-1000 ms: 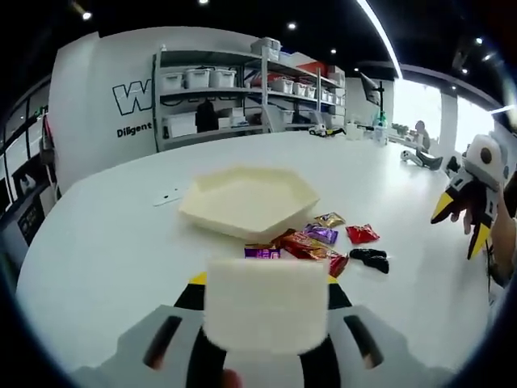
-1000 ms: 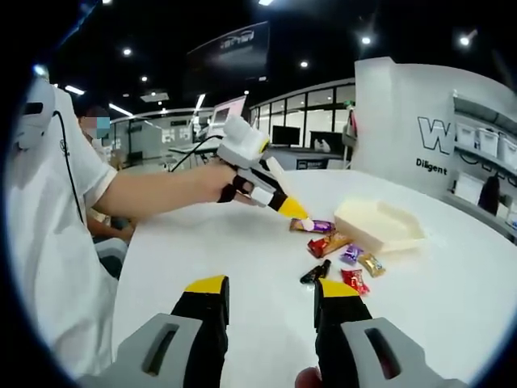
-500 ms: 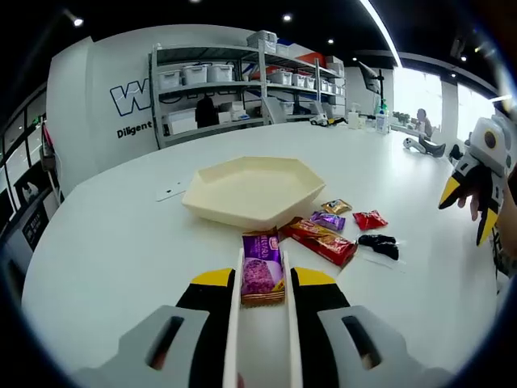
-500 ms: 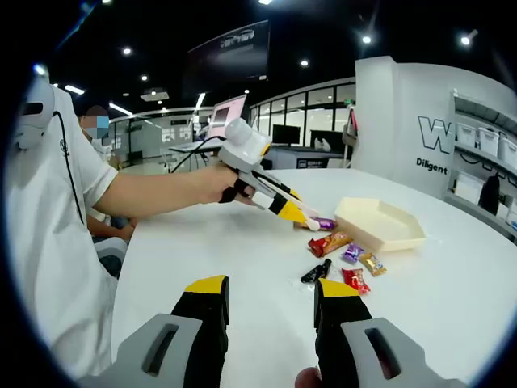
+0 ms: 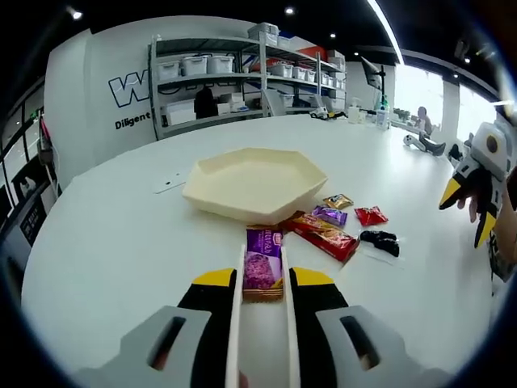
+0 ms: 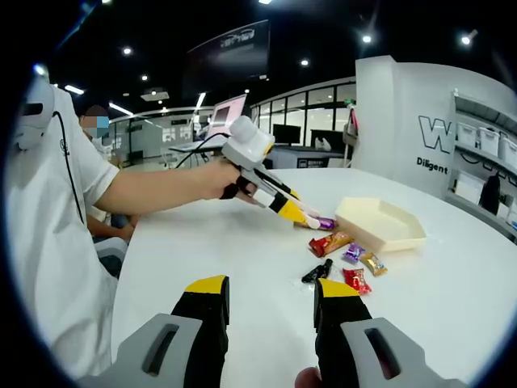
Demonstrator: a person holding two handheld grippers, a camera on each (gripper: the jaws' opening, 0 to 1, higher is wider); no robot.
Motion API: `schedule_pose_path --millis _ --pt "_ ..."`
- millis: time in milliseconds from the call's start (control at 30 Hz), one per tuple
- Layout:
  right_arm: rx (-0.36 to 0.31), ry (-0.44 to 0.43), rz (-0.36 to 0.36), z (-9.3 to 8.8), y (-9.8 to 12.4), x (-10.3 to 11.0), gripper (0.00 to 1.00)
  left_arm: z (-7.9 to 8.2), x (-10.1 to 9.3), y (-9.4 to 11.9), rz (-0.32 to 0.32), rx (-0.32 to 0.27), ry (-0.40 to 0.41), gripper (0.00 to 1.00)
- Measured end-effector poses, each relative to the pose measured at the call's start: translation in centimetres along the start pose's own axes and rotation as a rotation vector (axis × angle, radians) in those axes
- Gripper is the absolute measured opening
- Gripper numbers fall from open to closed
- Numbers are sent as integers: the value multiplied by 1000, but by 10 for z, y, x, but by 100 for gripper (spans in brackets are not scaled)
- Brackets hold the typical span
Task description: Place the target food into the container with the food tongs after gripping and lifting it, then release it inside without dropping or visibly crushing the food.
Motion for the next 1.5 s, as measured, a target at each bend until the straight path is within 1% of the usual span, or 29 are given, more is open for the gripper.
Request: schedule_pose_path --millis 133,300,500,667,800,933,1067,1133,1267,1433,1500 --pt "0 1 0 0 0 0 37 2 1 0 -18 24 3 23" --pt "0 0 0 0 0 0 37 4 -1 0 -40 73 -25 22" --pt "-1 1 -1 0 0 1 37 7 -3 3 -66 101 -61 21" --pt "-2 -1 -3 -1 1 1 37 9 -3 6 -97 116 -62 20" --pt "-3 -2 -5 0 2 1 37 13 -2 13 -136 118 -53 20" --pt "-5 -2 -5 0 2 1 37 17 0 21 -154 122 -60 20" --pt "-9 -3 -3 0 2 2 37 23 0 30 -201 113 -58 20" --pt "-10 -1 -4 0 2 2 37 28 -2 35 -225 106 -59 20" --pt "-17 -3 -1 1 3 2 37 39 -5 42 -247 97 -82 20" --pt "-26 -4 2 2 4 2 37 52 -5 46 -275 88 -103 20" --pt "-29 -4 0 2 5 2 37 59 -6 47 -289 86 -131 20"
Point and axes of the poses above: the point that each gripper's makers call its tool centre point, and the gripper's own axes: y roughly backward along the fingers, x roughly to its left, z roughly out of its top, the point moved 10 cm from there along y, roughly backward along the fingers, and after that the axes turned 1 degree about -y, right-handed, at the moved point
